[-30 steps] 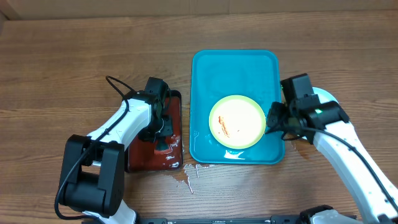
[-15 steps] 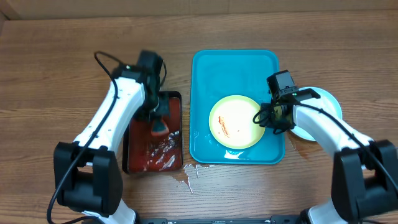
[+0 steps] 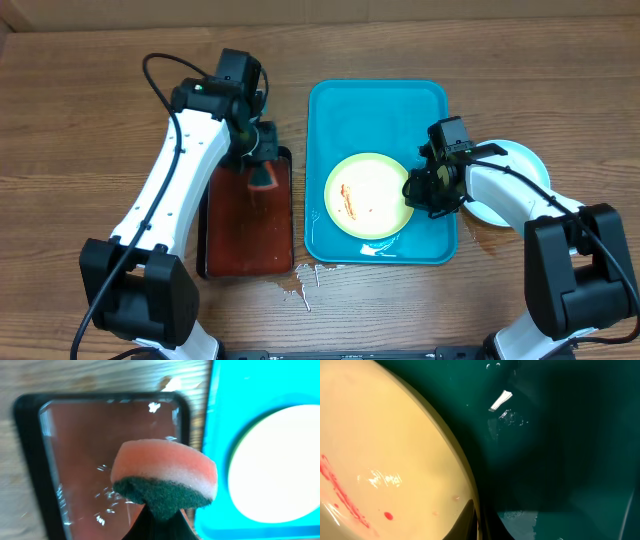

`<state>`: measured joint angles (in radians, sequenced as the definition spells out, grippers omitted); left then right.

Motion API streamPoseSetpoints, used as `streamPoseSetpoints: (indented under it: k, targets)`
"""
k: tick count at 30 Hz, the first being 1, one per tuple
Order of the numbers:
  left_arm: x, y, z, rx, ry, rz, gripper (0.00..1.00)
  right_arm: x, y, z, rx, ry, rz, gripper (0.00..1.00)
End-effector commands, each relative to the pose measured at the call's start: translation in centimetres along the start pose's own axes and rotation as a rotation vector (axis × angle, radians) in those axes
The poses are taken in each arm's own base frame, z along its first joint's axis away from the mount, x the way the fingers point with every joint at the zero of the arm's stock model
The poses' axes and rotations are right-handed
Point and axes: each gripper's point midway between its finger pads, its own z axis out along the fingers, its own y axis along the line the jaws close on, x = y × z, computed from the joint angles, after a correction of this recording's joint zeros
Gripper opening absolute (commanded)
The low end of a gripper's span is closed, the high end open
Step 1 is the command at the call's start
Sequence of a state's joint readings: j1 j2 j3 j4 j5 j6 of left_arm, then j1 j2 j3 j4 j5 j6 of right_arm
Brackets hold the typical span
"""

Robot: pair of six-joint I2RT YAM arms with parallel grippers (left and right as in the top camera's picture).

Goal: Clean dirty plates on tray and stack at the side
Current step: 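Grasp the sponge in the black tray with the left gripper and lift it, then scrub the yellow plate with the sponge while the right gripper holds its rim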

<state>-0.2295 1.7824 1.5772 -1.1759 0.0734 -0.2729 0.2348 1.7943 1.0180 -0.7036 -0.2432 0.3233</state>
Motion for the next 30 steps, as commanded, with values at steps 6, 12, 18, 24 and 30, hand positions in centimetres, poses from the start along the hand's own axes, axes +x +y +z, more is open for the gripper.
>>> streamPoseSetpoints:
  k: [6, 12, 18, 24, 30]
  targets:
    - [-0.3, -12.8, -0.4, 0.313, -0.098, 0.207, 0.04, 3.3, 1.2, 1.5, 0.028, 0.079, -0.026, 0.04]
    - [1.5, -17.1, 5.3, 0.269, -0.023, 0.173, 0.04, 3.6, 1.2, 1.6, 0.047, 0.082, -0.042, 0.04]
    - [3.9, -16.2, 11.4, 0.184, 0.143, 0.031, 0.04, 3.6, 1.2, 1.6, 0.051, 0.081, -0.042, 0.04]
    - [4.8, -12.4, 14.0, 0.008, 0.195, 0.007, 0.04, 3.6, 1.2, 1.6, 0.05, 0.081, -0.042, 0.04]
    - [3.6, -6.9, 13.6, -0.259, 0.124, 0.067, 0.04, 3.5, 1.2, 1.6, 0.048, 0.077, -0.044, 0.04]
